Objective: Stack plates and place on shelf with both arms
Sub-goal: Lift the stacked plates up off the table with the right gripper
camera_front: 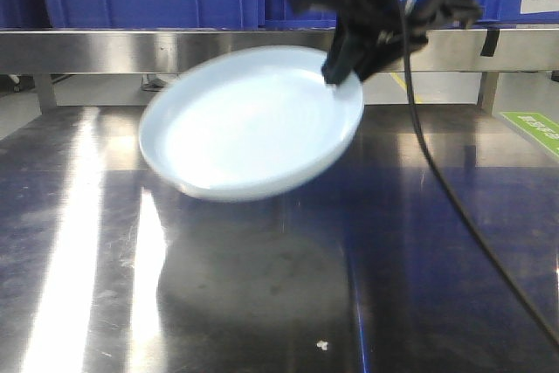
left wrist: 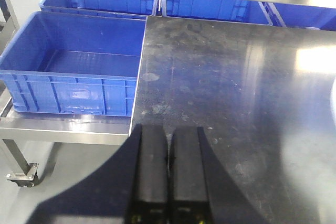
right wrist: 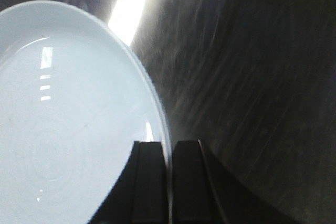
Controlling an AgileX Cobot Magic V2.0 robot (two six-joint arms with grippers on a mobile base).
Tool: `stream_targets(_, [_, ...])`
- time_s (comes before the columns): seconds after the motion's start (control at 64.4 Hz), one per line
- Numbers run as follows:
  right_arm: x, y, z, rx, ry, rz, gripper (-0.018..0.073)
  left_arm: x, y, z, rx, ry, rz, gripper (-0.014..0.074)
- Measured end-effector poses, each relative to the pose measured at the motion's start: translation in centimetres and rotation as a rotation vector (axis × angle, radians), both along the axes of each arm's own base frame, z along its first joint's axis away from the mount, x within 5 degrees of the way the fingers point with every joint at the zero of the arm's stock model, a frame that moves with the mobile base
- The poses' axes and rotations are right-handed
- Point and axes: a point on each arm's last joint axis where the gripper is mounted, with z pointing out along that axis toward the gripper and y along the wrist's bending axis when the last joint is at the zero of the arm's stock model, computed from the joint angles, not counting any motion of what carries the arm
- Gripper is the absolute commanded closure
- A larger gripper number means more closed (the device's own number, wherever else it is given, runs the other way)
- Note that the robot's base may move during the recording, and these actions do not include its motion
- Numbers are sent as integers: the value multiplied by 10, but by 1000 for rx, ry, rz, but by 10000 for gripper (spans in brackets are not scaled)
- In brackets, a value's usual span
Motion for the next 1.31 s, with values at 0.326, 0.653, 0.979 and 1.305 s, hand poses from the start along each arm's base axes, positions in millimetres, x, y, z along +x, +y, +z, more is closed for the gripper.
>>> stream_targets(0.326, [-21, -36, 59, 64, -151, -69, 539, 0, 0, 0, 0, 0, 0, 511])
stream_targets(0.653, [-71, -76, 72, 78, -209, -144, 539, 0, 0, 0, 0, 0, 0, 511])
stream_targets(0.979, [-136, -96, 43, 78, -207, -145, 539, 0, 0, 0, 0, 0, 0, 511])
stream_targets(1.305, [-166, -105, 28, 90, -244, -148, 539, 0, 0, 0, 0, 0, 0, 511])
